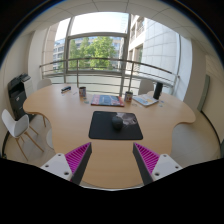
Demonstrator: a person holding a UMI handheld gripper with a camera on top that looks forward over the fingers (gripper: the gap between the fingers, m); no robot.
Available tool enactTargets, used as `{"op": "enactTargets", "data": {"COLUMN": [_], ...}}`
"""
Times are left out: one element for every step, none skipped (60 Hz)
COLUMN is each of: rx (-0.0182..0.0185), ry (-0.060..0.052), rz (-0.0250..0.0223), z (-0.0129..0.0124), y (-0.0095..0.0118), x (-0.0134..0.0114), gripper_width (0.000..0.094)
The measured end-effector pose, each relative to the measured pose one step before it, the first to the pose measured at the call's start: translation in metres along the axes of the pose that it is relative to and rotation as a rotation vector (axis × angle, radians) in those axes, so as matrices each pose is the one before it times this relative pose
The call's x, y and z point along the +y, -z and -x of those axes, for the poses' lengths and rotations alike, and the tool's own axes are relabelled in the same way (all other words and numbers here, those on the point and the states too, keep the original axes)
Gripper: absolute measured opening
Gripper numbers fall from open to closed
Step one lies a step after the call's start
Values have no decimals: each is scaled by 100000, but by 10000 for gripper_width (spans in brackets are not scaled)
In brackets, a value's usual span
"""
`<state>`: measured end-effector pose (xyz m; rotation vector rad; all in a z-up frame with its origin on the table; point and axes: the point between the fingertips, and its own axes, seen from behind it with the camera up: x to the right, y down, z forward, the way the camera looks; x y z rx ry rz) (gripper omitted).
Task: Arrange mouse
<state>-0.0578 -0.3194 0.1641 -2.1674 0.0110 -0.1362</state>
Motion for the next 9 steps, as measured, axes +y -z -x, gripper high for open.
{"op": "enactTargets", "data": {"rx": [-6,13,47,74,174,83,-13,-6,27], "ry": [-34,72,54,-28,63,105,84,-60,-97], "rz": [93,-99,-300,-230,-309,-83,-22,-25,-52], "z": [-5,-16,-18,-30,30,-23,-22,-9,-22], "y": [120,78,41,44,512,56,42,81,13], "x": [11,-62,-105,-67,197,-33,-30,-29,-31], "gripper_width": [842,842,842,841,842,842,842,842,841]}}
